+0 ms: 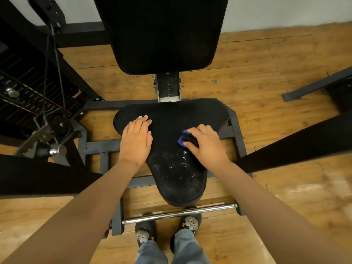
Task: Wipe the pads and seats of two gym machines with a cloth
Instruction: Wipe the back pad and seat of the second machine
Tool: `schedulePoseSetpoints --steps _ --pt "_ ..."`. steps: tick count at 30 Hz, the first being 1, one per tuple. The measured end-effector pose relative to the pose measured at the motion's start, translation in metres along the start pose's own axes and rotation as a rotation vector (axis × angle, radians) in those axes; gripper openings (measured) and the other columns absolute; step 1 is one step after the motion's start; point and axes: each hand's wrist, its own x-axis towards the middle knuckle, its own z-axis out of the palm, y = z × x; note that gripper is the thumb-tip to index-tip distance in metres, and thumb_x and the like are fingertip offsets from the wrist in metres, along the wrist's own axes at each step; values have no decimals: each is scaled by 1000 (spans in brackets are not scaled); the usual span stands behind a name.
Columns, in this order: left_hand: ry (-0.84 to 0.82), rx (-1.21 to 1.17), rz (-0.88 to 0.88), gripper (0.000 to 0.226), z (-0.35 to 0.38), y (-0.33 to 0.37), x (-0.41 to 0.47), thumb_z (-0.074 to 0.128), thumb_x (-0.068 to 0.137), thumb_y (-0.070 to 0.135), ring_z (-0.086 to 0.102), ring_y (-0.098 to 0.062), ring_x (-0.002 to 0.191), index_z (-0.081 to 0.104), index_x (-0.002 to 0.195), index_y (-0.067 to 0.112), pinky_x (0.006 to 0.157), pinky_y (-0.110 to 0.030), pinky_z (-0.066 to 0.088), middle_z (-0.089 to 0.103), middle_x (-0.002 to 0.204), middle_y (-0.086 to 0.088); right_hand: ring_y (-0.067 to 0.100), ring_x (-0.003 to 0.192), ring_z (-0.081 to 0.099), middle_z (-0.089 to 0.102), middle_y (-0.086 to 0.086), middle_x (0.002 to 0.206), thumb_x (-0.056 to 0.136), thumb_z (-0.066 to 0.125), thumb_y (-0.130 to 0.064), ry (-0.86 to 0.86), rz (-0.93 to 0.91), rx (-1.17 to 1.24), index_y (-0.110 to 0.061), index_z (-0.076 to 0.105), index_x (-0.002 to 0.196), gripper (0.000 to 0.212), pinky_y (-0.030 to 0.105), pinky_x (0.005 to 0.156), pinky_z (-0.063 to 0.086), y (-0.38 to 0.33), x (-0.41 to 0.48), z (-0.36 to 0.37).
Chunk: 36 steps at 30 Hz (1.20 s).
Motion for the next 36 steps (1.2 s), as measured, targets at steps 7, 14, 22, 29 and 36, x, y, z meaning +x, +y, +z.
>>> schedulePoseSetpoints --steps 7,14,22,29,36 --pt "-31 30 14 41 -2 1 -1 40 101 18 31 -22 141 43 141 10 119 -39 20 40 149 -8 19 103 48 56 0 107 88 64 -34 -72 -155 16 -20 60 122 37 34 85 41 -12 -50 3" --pt "-8 24 33 40 2 -2 0 40 100 18 34 -23 139 46 138 8 118 -40 23 44 146 -9 23 106 46 55 3 109 91 59 -40 -19 -27 -59 -19 57 126 41 37 87 36 14 -18 -8" --pt "-5 4 36 42 5 -5 -1 37 101 20 29 -21 142 42 142 10 119 -39 18 39 150 -6 21 106 46 54 3 108 91 59 -34 92 117 3 -20 57 123 35 33 86 36 -18 -15 10" --pt "-5 -134 87 42 5 -16 -2 39 101 21 27 -21 143 42 142 9 120 -38 15 39 150 -7 21 97 50 58 -1 99 84 64 -38 -28 -132 -8 -20 64 113 34 35 79 38 -53 -61 23" --pt "-51 -165 191 48 3 -34 -1 36 103 32 21 -17 145 36 147 14 119 -34 10 32 154 -3 22 102 46 56 1 104 89 55 -47 22 -9 -50 -19 61 118 41 34 81 32 -28 -28 8"
